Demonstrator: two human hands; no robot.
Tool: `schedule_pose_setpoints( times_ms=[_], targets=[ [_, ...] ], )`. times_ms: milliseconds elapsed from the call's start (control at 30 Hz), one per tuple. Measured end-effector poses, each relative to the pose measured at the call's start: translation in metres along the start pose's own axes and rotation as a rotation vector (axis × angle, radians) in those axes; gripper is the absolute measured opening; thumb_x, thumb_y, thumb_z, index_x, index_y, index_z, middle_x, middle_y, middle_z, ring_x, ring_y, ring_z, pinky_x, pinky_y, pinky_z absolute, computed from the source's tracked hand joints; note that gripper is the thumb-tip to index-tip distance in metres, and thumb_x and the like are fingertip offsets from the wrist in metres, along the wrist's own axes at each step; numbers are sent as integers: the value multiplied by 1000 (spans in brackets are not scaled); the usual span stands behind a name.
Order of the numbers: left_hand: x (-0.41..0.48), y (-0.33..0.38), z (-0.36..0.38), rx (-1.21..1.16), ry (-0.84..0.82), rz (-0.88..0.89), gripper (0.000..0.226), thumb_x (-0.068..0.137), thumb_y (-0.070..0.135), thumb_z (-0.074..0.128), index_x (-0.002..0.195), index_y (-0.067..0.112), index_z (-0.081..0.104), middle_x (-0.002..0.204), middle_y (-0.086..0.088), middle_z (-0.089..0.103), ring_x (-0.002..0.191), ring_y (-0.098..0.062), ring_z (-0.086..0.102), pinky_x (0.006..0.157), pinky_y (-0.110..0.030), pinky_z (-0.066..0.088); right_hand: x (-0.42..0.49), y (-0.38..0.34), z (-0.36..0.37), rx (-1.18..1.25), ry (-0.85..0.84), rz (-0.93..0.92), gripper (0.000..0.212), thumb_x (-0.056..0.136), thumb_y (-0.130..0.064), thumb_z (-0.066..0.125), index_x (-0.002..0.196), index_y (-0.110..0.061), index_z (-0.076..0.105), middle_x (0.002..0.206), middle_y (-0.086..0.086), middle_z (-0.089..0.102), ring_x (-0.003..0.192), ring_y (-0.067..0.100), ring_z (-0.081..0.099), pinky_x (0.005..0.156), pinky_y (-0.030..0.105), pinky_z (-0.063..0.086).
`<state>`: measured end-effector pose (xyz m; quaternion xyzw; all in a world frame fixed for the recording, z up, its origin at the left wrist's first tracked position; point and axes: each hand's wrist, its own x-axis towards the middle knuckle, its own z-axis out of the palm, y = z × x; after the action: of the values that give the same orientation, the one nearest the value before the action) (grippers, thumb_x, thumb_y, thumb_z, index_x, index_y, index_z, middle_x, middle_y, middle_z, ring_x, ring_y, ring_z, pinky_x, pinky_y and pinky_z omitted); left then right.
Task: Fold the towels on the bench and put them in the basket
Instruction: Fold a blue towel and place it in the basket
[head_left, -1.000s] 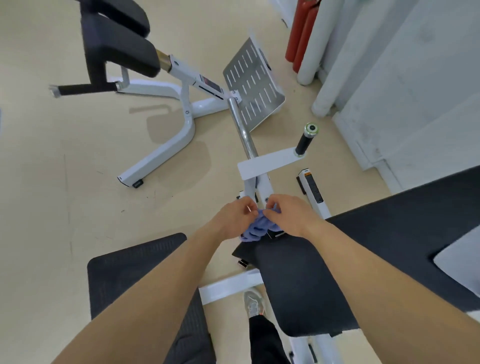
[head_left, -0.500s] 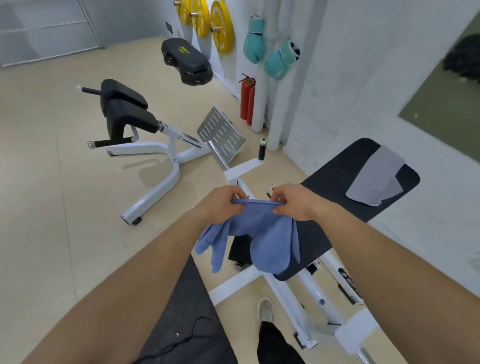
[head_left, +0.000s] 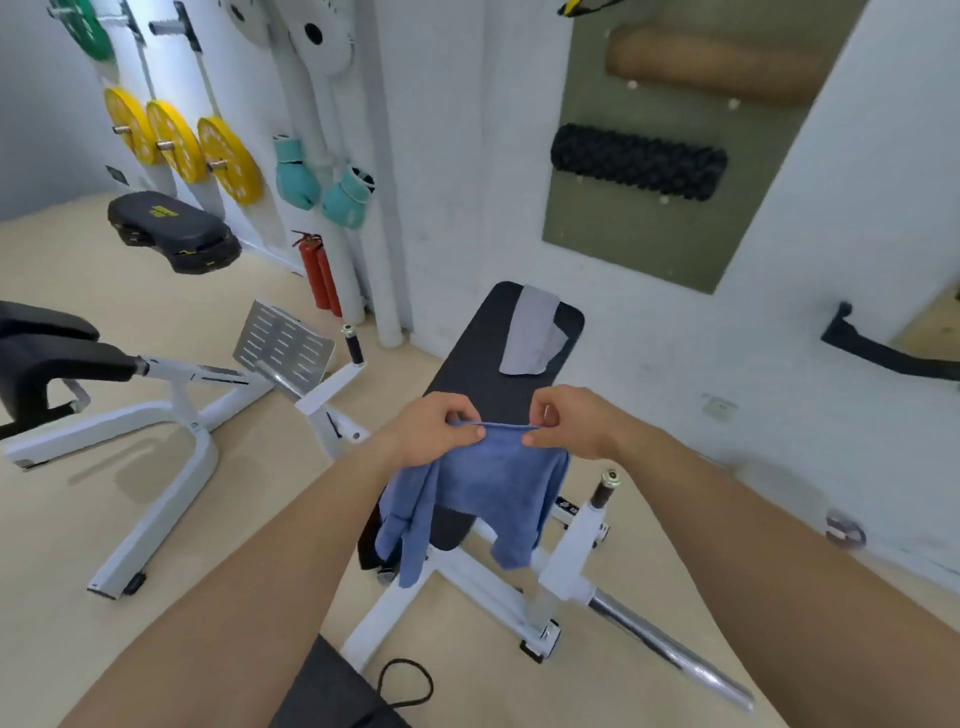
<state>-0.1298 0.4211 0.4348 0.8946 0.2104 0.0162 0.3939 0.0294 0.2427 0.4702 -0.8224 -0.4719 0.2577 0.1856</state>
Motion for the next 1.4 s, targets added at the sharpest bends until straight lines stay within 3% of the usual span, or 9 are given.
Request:
schedule_pose_setpoints(
  times_ms=[167, 367, 467, 600, 700, 1000, 1200, 1300, 1400],
  targets=[
    [23, 100, 90, 32, -141, 82, 9, 93, 34, 65, 85, 33, 69, 69, 8, 56, 67, -6, 53, 68, -22, 40, -100, 96, -35, 3, 79, 134, 19, 88, -29, 72, 82, -21, 55, 81, -5, 56, 76, 17, 53, 63, 27, 40],
    [27, 229, 226, 80, -279, 169, 15, 96, 31, 61, 83, 30, 69, 84, -8, 68, 70, -12, 56, 67, -24, 46, -249, 219, -64, 68, 153, 326, 24, 89, -30, 69, 75, -29, 49, 79, -9, 54, 72, 14, 51, 59, 25, 39],
    [26, 292, 290, 118, -317, 229, 17, 95, 33, 59, 84, 26, 70, 80, -2, 68, 71, -17, 61, 61, -20, 49, -323, 272, -77, 121, 209, 408, 21, 90, -29, 66, 76, -27, 50, 78, -7, 55, 71, 15, 51, 58, 25, 39],
    [26, 370, 376, 157, -384, 320, 19, 94, 34, 60, 82, 22, 68, 85, -9, 68, 73, -17, 57, 74, -37, 50, -418, 333, -88, 150, 283, 522, 20, 94, -25, 60, 78, -22, 48, 77, -6, 53, 73, 18, 49, 58, 25, 37],
    [23, 423, 437, 193, -461, 393, 21, 95, 35, 59, 76, 26, 64, 70, 1, 58, 66, -13, 51, 68, -32, 44, -484, 375, -92, 158, 342, 639, 23, 96, -30, 57, 78, -22, 45, 78, -4, 54, 74, 19, 48, 59, 27, 36],
    [18, 557, 611, 306, -772, 632, 23, 97, 38, 58, 76, 28, 62, 68, 8, 54, 64, -10, 49, 63, -24, 40, -656, 476, -76, 355, 537, 981, 25, 94, -45, 59, 87, -21, 59, 83, -5, 60, 76, 15, 55, 65, 28, 44],
    [15, 641, 723, 345, -969, 764, 22, 95, 38, 58, 78, 25, 65, 78, 0, 64, 71, -13, 54, 66, -26, 43, -746, 526, -74, 381, 556, 1219, 45, 98, -40, 52, 59, -19, 47, 62, -3, 48, 60, 16, 43, 55, 27, 34],
    [10, 681, 772, 359, -1068, 812, 23, 95, 37, 57, 78, 24, 65, 76, 4, 64, 70, -11, 55, 66, -25, 42, -782, 544, -76, 362, 546, 1332, 35, 99, -32, 52, 66, -21, 52, 71, -4, 51, 71, 20, 49, 58, 27, 35],
    [1, 717, 814, 380, -1153, 884, 24, 96, 37, 57, 78, 24, 66, 76, 5, 64, 70, -12, 56, 69, -27, 47, -814, 559, -74, 345, 534, 1438, 13, 94, -23, 55, 95, -17, 67, 95, 2, 63, 89, 25, 56, 73, 30, 44]
  ],
)
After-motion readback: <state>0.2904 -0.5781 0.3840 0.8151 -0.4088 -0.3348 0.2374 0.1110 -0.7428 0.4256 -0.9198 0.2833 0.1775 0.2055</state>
